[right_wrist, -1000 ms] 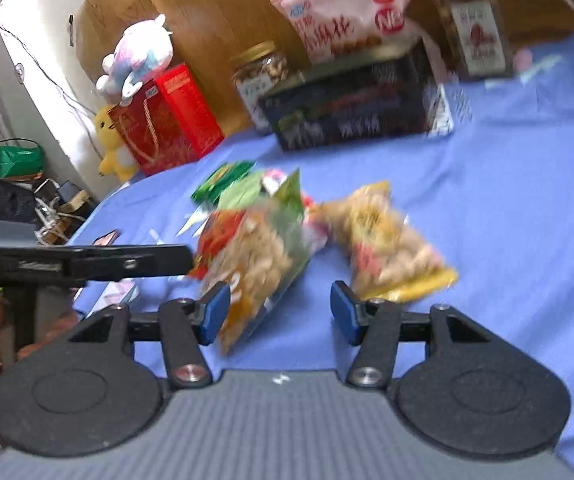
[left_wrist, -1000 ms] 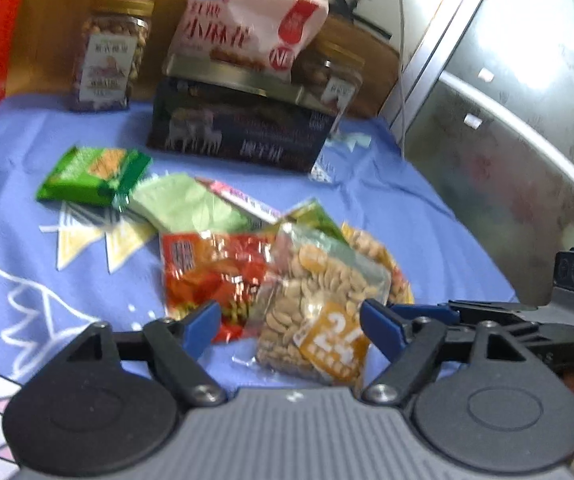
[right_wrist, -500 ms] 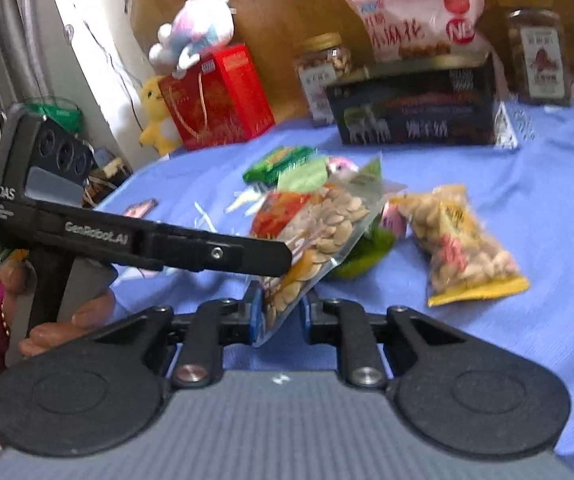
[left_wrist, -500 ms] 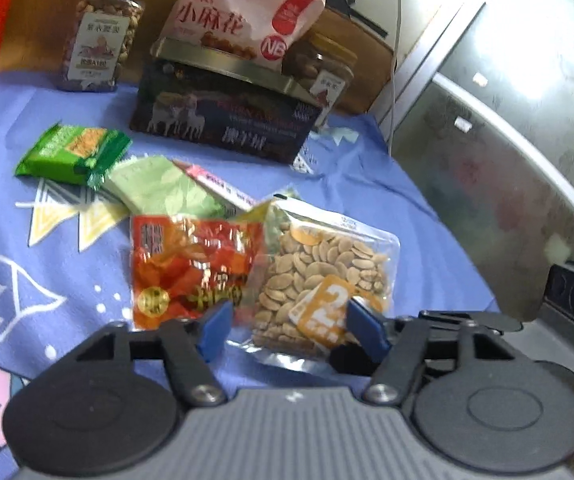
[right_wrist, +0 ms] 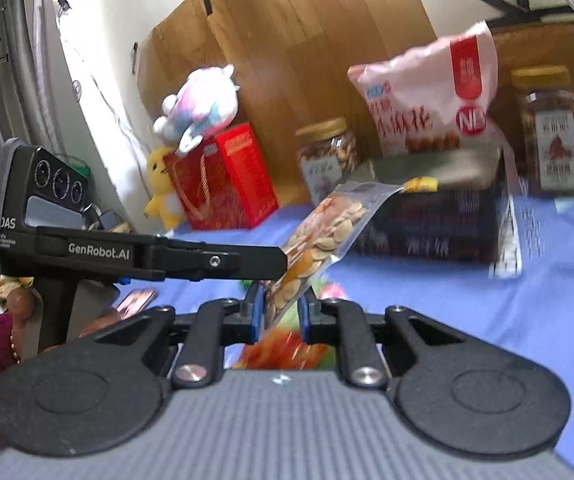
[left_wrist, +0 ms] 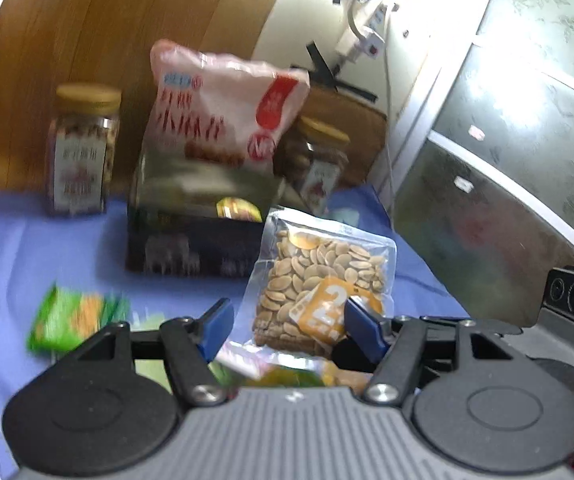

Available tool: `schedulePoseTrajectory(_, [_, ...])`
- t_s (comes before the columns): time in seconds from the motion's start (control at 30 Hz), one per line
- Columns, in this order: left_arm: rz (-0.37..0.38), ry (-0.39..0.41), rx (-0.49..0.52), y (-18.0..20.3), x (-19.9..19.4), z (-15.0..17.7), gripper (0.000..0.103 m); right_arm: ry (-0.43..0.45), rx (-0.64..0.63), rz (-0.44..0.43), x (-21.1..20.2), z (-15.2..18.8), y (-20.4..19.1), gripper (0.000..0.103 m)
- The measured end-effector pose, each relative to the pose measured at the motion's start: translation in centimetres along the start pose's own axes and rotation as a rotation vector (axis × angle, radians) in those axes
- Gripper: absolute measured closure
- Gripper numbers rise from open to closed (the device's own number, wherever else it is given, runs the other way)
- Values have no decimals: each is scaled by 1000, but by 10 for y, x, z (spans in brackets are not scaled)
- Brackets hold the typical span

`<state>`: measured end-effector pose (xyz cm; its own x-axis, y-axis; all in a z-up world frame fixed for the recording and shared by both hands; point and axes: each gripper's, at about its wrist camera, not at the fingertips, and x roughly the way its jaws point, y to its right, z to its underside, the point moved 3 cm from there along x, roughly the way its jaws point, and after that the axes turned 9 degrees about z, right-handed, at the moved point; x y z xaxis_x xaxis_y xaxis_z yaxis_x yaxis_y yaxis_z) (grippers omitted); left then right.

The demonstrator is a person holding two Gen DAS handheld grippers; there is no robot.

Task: Organize snacks

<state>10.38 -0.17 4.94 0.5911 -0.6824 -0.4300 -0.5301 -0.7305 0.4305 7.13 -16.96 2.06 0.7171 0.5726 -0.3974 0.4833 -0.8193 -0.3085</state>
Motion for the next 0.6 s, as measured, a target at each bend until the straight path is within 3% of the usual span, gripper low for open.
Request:
schedulePoseTrajectory(0.3, [-83, 14, -9, -41, 58, -64, 41, -22, 95, -7, 65, -50, 51, 82])
schedulePoseTrajectory(0.5, [-115, 3, -51, -71, 89, -79, 41, -47, 104, 19, 97, -58, 71, 82])
schedulePoseTrajectory(0.6, [-139, -5, -60, -80, 100, -82, 39, -33, 83, 76, 108, -60, 74, 74])
